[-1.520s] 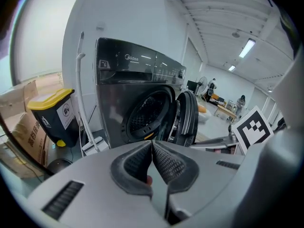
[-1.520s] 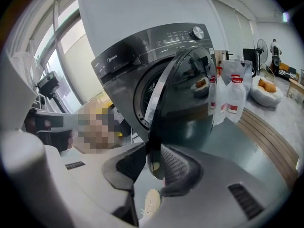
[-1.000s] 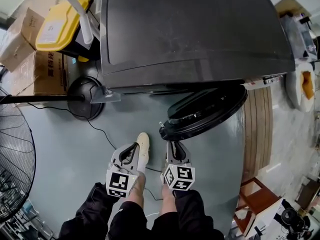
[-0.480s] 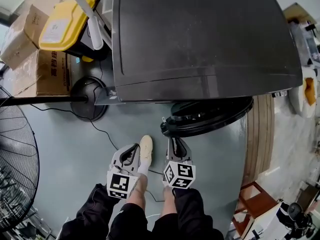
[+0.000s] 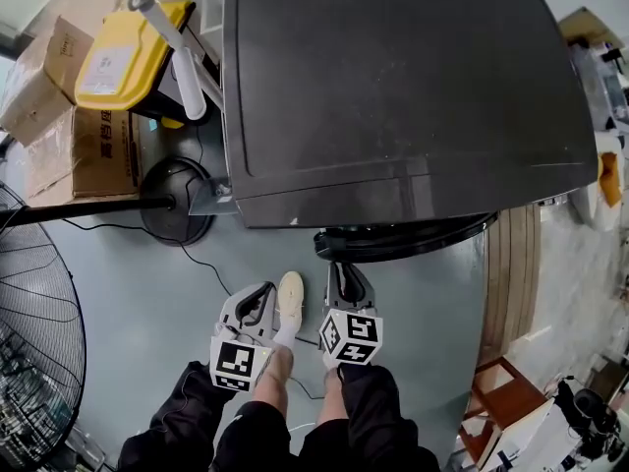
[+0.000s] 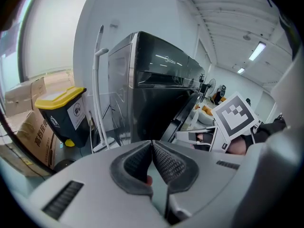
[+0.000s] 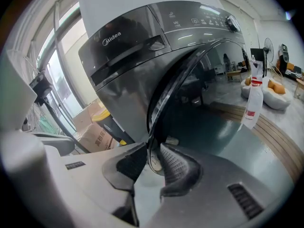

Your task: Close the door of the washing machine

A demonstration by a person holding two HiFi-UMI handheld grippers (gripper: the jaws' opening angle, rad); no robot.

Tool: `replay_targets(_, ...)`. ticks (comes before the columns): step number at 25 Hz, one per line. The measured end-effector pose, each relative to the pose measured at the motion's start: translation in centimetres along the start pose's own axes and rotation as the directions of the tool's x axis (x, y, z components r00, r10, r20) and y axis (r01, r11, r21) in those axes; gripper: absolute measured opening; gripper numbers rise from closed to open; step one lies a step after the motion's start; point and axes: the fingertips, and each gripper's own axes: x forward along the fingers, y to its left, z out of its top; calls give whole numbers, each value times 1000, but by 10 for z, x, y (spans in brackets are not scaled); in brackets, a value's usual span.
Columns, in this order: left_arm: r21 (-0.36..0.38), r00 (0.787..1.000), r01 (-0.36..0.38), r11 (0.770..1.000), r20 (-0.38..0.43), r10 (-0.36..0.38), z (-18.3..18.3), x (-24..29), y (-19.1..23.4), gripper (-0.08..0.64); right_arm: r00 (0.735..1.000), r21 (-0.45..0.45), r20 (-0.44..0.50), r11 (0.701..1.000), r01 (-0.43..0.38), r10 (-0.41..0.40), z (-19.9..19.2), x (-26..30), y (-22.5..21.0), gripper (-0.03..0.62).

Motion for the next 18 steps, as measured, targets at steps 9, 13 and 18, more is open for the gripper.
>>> replay_targets(9,1,1000,-5,1000,-12,5,3,9,25,25,1000,-17,12,1000,8,-8,16,22,7,103)
replay_targets(13,-2,1000,-2,1000,-15,2,7,12,30,25,1000,-43,8,999,8,-7,25,30,9,101)
replay_targets(18,-5,1000,1,1000,-14,-1,14,19,37,25,1000,-64,-2,998,13,-13,31,37,10,100)
